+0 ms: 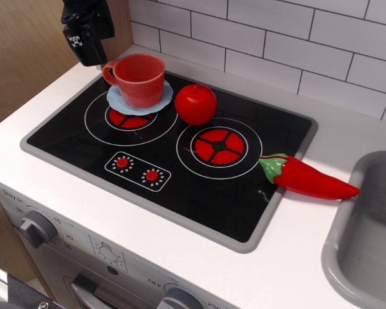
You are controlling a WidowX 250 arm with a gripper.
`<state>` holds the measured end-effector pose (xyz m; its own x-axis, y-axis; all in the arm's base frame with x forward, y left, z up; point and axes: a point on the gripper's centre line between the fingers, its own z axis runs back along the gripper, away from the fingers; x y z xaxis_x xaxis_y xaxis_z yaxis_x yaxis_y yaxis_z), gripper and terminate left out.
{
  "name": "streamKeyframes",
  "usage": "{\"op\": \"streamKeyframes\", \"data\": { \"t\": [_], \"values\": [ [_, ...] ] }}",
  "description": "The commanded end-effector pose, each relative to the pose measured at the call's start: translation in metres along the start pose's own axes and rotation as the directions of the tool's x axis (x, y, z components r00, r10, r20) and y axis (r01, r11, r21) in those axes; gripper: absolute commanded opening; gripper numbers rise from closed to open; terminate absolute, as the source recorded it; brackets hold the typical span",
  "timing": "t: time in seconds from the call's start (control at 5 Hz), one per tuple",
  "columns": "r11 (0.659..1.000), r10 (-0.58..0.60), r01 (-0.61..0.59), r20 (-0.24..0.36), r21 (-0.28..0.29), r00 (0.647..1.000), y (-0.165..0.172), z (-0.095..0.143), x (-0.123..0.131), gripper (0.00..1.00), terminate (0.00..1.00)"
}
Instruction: Take cup off plate
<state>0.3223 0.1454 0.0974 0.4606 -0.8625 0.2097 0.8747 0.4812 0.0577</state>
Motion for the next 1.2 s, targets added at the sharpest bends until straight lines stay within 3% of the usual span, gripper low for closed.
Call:
{"op": "streamKeyframes", "data": {
  "t": [0.0, 0.4, 0.6, 1.0],
  "values": [
    [0.996, -0.087, 0.087, -0.044, -0.002, 0.995, -0.005, -0.009, 0.013, 1.0, 0.0],
    [0.992, -0.121, 0.122, -0.067, 0.014, 0.99, -0.016, -0.016, 0.013, 1.0, 0.0],
    [0.995, -0.103, 0.103, -0.057, 0.001, 0.993, -0.018, -0.015, 0.014, 0.0, 0.0],
    [0.998, 0.01, -0.007, -0.052, 0.062, 0.999, -0.006, -0.008, 0.022, 0.0, 0.0]
  ]
}}
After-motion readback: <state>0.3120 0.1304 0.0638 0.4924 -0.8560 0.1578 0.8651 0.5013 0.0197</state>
